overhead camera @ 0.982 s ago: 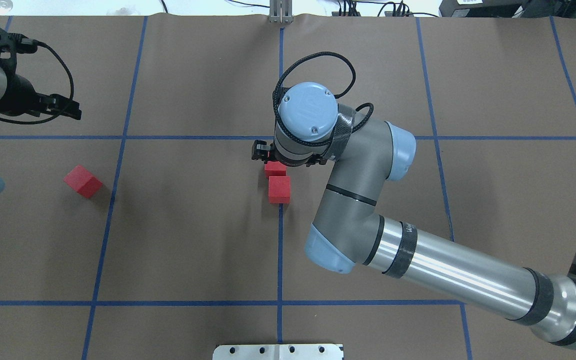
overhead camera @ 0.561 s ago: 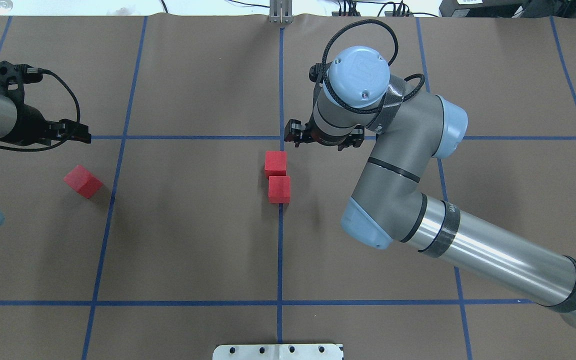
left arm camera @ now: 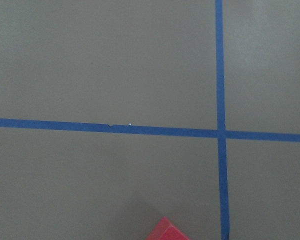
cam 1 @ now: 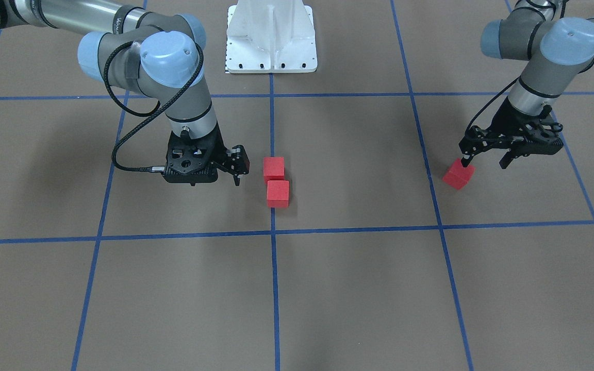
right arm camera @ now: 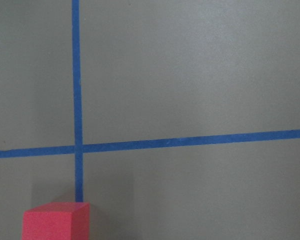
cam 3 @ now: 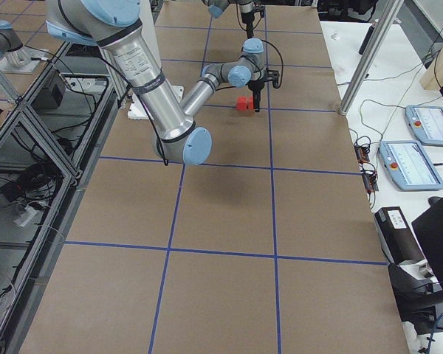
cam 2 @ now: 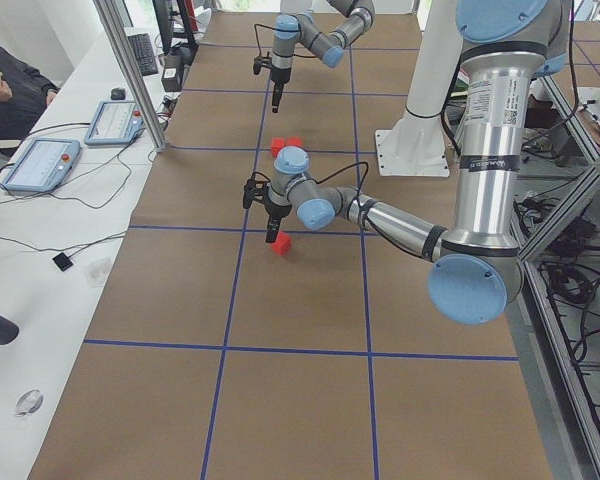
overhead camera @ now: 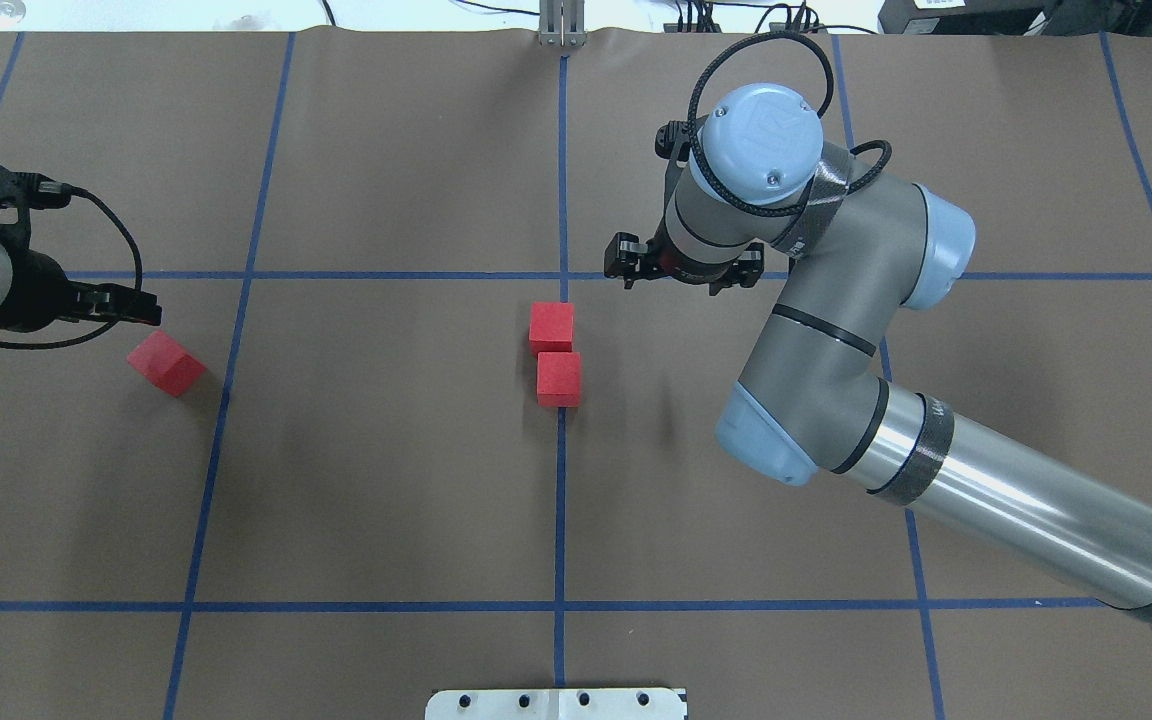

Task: Form red blocks into L shape at center
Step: 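Raise the right gripper away while the left gripper reaches the remaining red cube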

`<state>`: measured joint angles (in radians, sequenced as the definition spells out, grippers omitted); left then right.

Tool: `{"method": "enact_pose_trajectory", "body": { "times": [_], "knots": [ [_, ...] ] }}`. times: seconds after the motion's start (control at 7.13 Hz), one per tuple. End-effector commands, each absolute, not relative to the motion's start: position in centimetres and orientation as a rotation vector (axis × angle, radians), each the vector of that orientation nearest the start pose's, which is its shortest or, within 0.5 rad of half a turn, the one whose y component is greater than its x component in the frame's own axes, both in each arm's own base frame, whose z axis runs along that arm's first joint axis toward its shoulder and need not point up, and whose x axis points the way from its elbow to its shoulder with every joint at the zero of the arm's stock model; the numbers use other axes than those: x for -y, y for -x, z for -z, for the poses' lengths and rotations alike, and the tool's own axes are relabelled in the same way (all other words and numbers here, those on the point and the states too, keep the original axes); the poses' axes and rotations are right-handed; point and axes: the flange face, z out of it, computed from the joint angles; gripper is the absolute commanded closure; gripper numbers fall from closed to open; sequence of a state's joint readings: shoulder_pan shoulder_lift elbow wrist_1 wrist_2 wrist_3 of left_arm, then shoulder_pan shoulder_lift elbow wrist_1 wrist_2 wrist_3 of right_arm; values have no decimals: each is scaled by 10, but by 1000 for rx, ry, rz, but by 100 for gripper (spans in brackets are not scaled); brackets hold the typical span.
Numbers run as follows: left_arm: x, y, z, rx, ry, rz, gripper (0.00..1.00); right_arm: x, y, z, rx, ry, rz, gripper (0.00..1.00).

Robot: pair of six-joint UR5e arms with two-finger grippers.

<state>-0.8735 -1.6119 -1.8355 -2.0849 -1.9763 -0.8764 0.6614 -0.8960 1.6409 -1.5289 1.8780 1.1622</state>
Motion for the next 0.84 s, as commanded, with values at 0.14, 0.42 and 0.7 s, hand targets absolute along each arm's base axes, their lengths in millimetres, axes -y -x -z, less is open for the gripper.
{"method": "enact_pose_trajectory", "body": {
  "times": [0.14, 0.42, 0.7],
  "knots": [
    [463, -297, -437, -839, -398, -236, 0, 514, 456, -248, 789, -208, -15, 2],
    [465, -299, -448, -803, -430, -345, 0, 517, 452, -249, 790, -207, -19, 2],
    [467, -301, -458, -787, -429, -372, 0, 518, 450, -248, 803, -191, -15, 2]
  ]
}}
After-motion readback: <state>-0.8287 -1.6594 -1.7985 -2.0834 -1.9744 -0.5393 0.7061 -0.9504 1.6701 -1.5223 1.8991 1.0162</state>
